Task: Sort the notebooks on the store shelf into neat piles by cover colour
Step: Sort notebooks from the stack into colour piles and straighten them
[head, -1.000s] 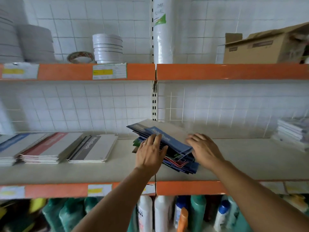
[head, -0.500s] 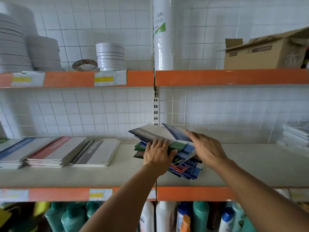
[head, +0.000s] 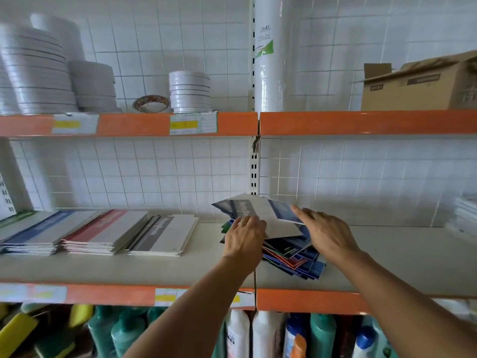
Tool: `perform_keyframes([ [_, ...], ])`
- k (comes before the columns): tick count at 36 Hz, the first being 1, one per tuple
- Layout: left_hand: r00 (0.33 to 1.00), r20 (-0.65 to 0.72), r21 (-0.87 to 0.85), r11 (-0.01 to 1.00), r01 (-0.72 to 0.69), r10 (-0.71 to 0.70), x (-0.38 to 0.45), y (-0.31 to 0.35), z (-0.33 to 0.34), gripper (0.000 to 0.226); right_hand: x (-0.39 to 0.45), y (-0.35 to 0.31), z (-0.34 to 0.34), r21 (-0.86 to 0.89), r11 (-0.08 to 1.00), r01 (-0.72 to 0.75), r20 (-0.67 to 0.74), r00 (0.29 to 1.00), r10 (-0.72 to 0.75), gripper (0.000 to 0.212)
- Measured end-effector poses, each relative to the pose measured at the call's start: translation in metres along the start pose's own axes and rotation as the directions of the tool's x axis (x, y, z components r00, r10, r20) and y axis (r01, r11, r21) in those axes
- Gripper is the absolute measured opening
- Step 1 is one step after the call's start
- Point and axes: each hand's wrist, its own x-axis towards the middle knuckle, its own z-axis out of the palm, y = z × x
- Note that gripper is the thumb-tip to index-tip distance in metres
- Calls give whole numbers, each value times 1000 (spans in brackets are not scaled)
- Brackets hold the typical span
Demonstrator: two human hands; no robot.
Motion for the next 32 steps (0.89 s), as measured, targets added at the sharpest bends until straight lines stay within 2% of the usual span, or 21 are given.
perform_keyframes([
  [3,998,45,45,998,35,-37,-2,0,-3,35,-3,-3,1,10,1000,19,6,1000,-19,65],
  [7,1000,27,129,992,11,-15,-7,-1,-10,46,-6,-6,4,64,997,50,15,999,-51,52],
  [15,1000,-28,120,993,17,-14,-25,-18,-19,35,-12,-14,-15,168,984,62,40,997,-69,83],
  [22,976,-218,119,992,42,-15,-57,-65,-21,48,-3,-36,-19,249,966,63,34,997,-74,81],
  [26,975,-214,170,980,100,-62,-74,-91,-34,51,5,-61,-25,259,960,104,26,993,-115,80],
  [32,975,-183,132,980,152,-126,-97,-147,-29,47,27,-110,-32,248,956,158,-1,987,-163,79],
])
